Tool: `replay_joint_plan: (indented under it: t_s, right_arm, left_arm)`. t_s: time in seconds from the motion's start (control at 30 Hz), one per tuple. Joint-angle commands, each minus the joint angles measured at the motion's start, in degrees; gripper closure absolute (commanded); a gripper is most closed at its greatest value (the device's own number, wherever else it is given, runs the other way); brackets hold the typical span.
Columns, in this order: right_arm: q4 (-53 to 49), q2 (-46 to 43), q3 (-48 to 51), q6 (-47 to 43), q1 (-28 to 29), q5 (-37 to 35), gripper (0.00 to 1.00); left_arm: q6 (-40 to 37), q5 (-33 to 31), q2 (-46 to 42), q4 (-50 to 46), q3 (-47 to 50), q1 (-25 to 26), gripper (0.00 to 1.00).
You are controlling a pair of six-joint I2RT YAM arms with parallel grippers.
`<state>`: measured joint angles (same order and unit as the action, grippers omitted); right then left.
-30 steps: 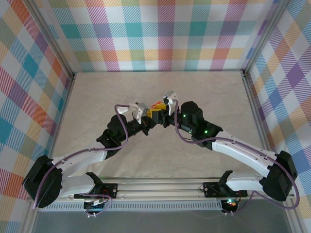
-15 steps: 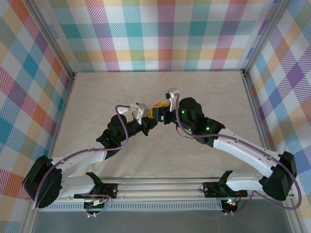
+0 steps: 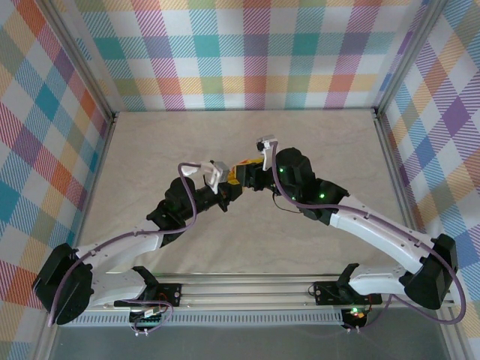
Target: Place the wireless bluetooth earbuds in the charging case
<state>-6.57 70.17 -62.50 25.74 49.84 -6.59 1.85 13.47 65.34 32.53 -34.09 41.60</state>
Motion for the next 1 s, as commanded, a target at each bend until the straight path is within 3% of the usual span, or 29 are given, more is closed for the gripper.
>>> replay_joint_plan:
  t_s: [0.0, 0.3, 0.97]
  right_arm:
    - [-2.3, -0.6, -2.0, 1.2, -0.4, 1.9, 0.52]
    - [-3.1, 2.2, -5.2, 2.2, -0.4, 8.8, 0.53]
    - [-14.1, 2.5, -15.9, -1.0, -0.4, 9.7, 0.56]
  left_arm:
    - [-1.3, 1.5, -2.3, 1.6, -0.2, 0.8, 1.00]
    - [-1.5, 1.6, -2.8, 0.8, -0.6, 0.8, 1.00]
    - [-2.9, 3.7, -2.8, -1.6, -0.9, 0.8, 1.00]
